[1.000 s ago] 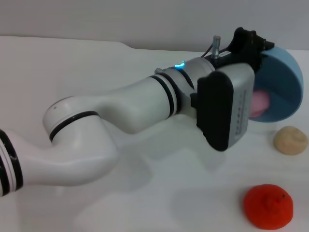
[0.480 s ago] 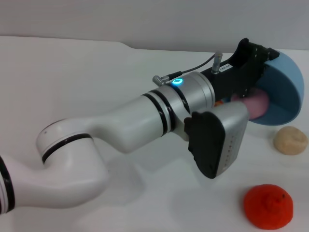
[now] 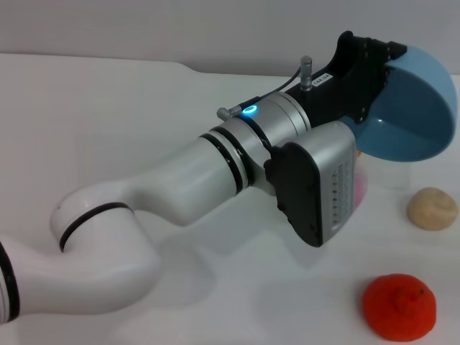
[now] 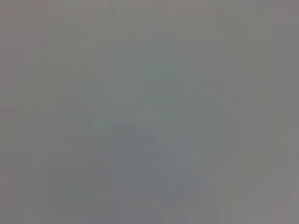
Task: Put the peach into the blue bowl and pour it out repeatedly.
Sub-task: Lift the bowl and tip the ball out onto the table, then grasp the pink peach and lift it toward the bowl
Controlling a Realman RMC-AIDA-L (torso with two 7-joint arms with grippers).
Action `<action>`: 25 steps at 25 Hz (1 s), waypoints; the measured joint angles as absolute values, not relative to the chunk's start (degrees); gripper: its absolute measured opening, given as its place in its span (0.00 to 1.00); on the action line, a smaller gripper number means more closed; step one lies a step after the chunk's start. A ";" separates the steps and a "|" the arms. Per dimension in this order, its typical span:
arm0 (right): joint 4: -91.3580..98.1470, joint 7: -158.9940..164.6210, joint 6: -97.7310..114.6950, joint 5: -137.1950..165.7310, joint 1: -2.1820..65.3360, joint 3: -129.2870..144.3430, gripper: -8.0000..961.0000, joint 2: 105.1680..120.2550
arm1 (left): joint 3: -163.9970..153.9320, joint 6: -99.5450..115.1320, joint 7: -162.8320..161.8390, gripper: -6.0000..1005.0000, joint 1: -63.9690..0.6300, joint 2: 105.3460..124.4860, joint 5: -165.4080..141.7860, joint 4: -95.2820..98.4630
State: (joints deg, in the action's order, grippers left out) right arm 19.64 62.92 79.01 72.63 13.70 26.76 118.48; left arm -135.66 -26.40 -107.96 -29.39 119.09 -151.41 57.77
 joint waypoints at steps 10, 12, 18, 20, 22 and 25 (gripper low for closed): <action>20.86 69.77 78.97 77.25 13.96 27.46 0.52 118.37 | -132.26 -23.15 -108.03 0.01 -31.58 119.07 -127.40 58.06; 23.92 76.69 79.28 83.90 13.82 27.60 0.52 118.26 | -126.44 -16.33 -108.13 0.01 -32.74 119.03 -118.89 58.89; 34.71 97.95 83.20 108.78 16.63 27.68 0.52 118.21 | -109.14 11.52 -113.43 0.01 -41.15 118.47 -105.00 50.50; 35.31 100.87 85.36 112.96 18.51 27.92 0.51 118.08 | -105.28 18.14 -117.20 0.01 -45.22 118.40 -104.83 45.08; 35.46 104.41 86.76 117.24 21.13 29.17 0.51 117.82 | -101.95 24.22 -120.93 0.00 -48.48 118.37 -104.95 40.36; 35.32 110.00 86.78 124.58 25.98 32.56 0.51 117.66 | -98.84 29.21 -124.17 0.00 -49.61 118.34 -104.97 37.71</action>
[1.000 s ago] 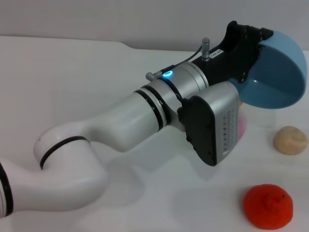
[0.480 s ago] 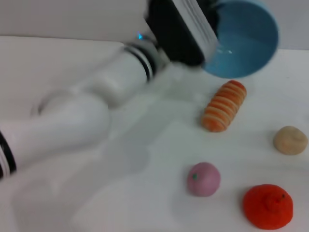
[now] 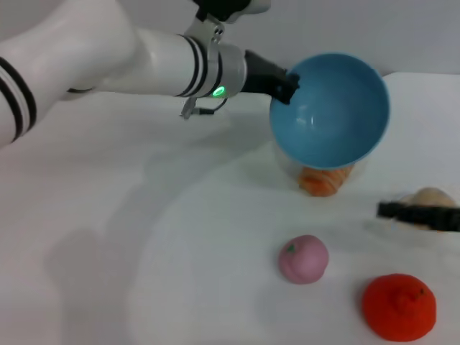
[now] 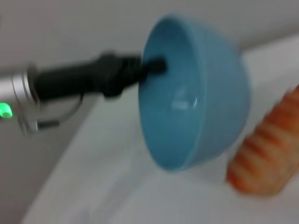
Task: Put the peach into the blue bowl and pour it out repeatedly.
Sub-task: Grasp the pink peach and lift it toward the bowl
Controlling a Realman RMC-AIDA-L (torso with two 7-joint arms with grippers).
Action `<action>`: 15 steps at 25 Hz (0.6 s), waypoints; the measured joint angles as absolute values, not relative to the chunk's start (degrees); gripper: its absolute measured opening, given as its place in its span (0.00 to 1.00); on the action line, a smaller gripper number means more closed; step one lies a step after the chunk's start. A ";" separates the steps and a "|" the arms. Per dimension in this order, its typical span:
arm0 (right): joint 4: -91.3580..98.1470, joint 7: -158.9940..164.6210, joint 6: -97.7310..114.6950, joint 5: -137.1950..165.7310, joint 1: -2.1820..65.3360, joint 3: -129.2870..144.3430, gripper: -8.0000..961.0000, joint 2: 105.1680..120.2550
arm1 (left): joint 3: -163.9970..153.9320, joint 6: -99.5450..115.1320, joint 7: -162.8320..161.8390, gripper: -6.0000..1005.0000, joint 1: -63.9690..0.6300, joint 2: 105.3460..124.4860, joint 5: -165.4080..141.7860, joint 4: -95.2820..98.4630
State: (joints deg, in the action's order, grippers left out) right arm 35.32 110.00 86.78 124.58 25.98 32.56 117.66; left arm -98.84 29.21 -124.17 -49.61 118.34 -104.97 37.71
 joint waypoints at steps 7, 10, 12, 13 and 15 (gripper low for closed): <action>29.47 115.32 81.06 133.44 34.71 37.08 0.51 118.45 | -95.78 30.21 -127.71 0.01 -46.52 118.24 -104.58 38.29; 25.55 115.36 78.03 133.40 37.02 39.57 0.50 118.52 | -94.82 30.01 -127.80 0.01 -45.97 118.21 -104.53 38.39; 23.08 115.40 76.52 133.29 38.28 40.91 0.50 118.66 | -94.76 29.73 -127.80 0.01 -45.91 118.21 -104.51 38.43; 21.55 115.44 75.88 133.27 39.00 41.59 0.50 118.71 | -94.79 29.67 -127.81 0.01 -45.91 118.21 -104.51 38.44; 19.26 115.48 75.00 133.27 39.98 42.28 0.50 118.72 | -94.96 29.56 -127.82 0.01 -46.01 118.21 -104.58 38.43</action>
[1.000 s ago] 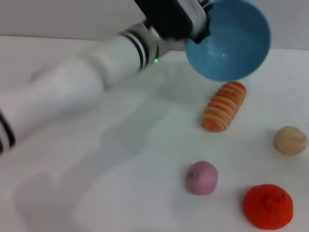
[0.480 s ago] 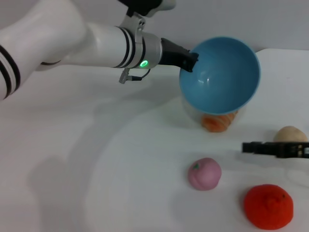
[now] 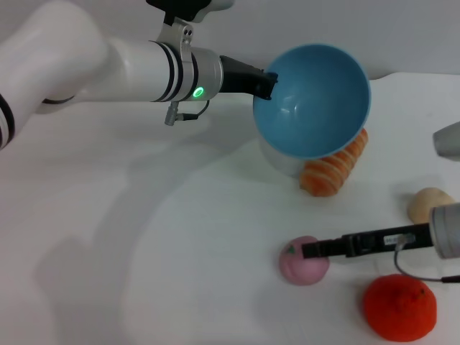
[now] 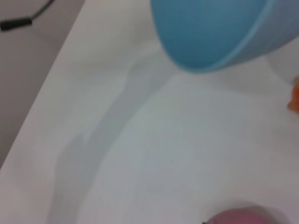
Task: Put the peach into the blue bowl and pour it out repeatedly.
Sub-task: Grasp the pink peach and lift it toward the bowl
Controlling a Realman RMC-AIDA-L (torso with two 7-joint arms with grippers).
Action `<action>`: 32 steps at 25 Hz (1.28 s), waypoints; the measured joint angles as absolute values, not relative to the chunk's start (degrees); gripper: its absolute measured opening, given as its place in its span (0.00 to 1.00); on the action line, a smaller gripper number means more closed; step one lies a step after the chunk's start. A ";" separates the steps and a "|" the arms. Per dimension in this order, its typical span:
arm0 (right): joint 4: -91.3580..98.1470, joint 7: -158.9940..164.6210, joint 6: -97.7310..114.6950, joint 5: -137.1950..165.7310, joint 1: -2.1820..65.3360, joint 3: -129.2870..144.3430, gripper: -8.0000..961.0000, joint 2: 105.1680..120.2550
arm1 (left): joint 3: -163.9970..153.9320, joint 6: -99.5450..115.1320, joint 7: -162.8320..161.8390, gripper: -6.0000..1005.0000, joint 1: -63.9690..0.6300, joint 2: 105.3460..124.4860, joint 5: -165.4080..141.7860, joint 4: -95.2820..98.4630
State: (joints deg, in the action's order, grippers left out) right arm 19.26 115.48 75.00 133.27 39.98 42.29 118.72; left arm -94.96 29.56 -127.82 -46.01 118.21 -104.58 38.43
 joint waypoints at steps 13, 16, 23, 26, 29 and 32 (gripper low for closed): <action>17.52 115.39 72.33 133.83 39.68 43.37 0.49 118.80 | -95.31 29.13 -127.63 0.01 -45.84 118.40 -104.43 38.44; 17.52 115.21 72.33 133.81 39.51 43.92 0.42 118.81 | -95.30 28.96 -127.35 0.01 -45.83 118.42 -104.42 38.47; 19.33 114.39 72.91 133.25 38.75 43.87 0.16 118.93 | -95.28 28.95 -127.32 0.01 -45.82 118.36 -104.60 38.54; 20.86 110.50 73.79 131.05 38.21 44.11 0.08 119.01 | -95.32 29.55 -127.31 0.01 -45.43 118.18 -104.82 39.63; 24.27 106.05 78.30 126.36 37.28 44.17 0.06 118.97 | -95.13 31.76 -127.63 0.01 -45.80 117.80 -107.02 40.40; 31.17 103.76 83.85 120.98 35.86 44.81 0.05 119.02 | -94.73 34.87 -130.46 0.01 -47.23 117.71 -114.13 41.02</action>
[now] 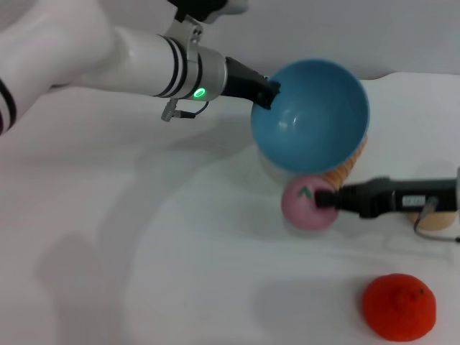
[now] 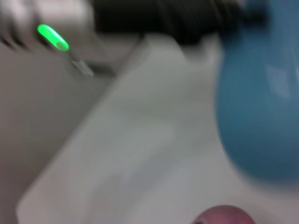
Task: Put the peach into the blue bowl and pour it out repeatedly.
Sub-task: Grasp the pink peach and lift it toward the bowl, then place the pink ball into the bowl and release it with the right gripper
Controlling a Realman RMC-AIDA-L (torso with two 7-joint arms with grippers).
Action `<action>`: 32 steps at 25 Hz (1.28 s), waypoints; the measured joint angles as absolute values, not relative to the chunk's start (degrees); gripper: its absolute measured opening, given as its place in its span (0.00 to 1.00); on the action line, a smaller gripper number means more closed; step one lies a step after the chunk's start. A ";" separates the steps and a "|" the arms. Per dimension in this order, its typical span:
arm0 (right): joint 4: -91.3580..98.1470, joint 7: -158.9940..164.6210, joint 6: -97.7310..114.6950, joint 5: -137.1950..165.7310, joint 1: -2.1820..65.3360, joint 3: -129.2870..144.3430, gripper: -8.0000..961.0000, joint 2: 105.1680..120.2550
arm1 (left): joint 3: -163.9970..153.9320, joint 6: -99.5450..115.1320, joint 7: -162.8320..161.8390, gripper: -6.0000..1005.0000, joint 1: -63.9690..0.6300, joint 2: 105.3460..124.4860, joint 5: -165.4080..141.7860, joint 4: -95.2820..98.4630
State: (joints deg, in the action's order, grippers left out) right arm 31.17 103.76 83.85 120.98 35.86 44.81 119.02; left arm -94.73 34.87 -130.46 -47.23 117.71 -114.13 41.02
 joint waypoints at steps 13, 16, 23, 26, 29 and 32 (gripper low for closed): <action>50.63 107.91 90.10 115.00 33.78 48.18 0.07 118.92 | -94.72 50.73 -149.49 0.01 -51.48 118.05 -132.92 45.13; 49.26 107.93 85.73 115.15 33.58 49.60 0.07 118.80 | -95.14 53.05 -150.22 0.01 -51.26 118.13 -133.03 47.61; 45.70 107.68 80.31 115.22 33.91 53.37 0.08 118.72 | -95.30 52.93 -150.25 0.01 -51.44 118.29 -133.14 47.71; 45.70 107.65 80.06 114.99 33.51 53.53 0.21 118.71 | -95.35 52.39 -150.27 0.01 -51.11 118.29 -133.22 47.73; 45.89 107.61 80.00 114.84 33.16 53.08 0.32 118.65 | -95.35 51.90 -150.29 0.01 -50.78 118.30 -133.20 47.63; 47.57 106.22 80.34 113.06 31.70 52.62 0.39 118.62 | -95.35 50.96 -150.29 0.01 -50.30 118.31 -133.21 47.47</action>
